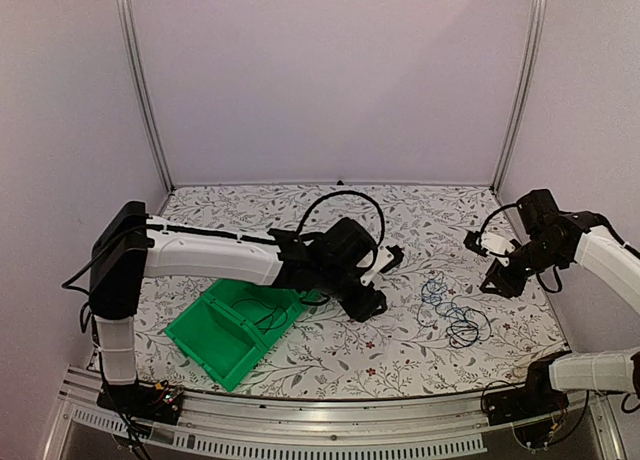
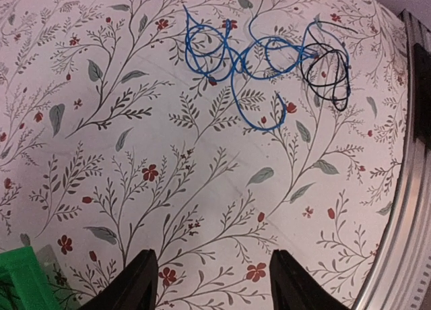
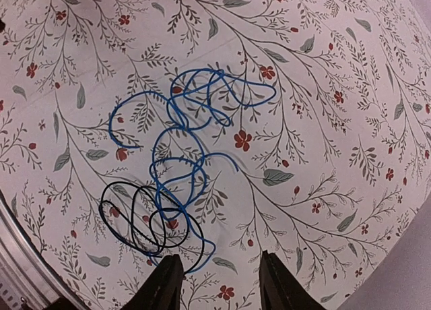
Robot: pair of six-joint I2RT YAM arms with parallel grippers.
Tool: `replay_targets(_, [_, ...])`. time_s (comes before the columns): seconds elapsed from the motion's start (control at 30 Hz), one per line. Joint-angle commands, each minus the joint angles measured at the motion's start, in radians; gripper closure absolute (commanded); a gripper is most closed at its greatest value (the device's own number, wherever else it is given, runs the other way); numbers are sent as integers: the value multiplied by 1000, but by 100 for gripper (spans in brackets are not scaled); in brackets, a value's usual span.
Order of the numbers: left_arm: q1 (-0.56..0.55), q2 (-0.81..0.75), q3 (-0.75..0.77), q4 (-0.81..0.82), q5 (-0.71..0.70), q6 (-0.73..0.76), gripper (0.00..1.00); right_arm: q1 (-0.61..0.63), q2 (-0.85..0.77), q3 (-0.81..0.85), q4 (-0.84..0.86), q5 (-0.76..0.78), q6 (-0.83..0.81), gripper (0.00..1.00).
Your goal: Untangle the cables
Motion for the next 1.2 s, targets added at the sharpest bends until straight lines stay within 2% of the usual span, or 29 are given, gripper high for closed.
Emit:
replay_targets(0.0, [-2, 38, 48, 48, 33, 25, 43, -1, -64, -46, -146, 37, -106, 60])
replay_targets(0.13, [13, 53, 57, 51, 44, 26, 43, -2, -76, -104, -155, 59, -136, 64])
replay_targets(0.3, [22, 54, 49, 62, 50, 29, 43, 0, -75, -153, -104, 35, -152, 62])
replay_targets(0.7, [41, 45, 27, 59, 51, 12, 43, 52, -11, -163, 78, -2, -209, 73])
replay_targets(1.17, [54, 34, -15, 72, 46, -14, 42, 94, 97, -180, 122, 12, -299, 74])
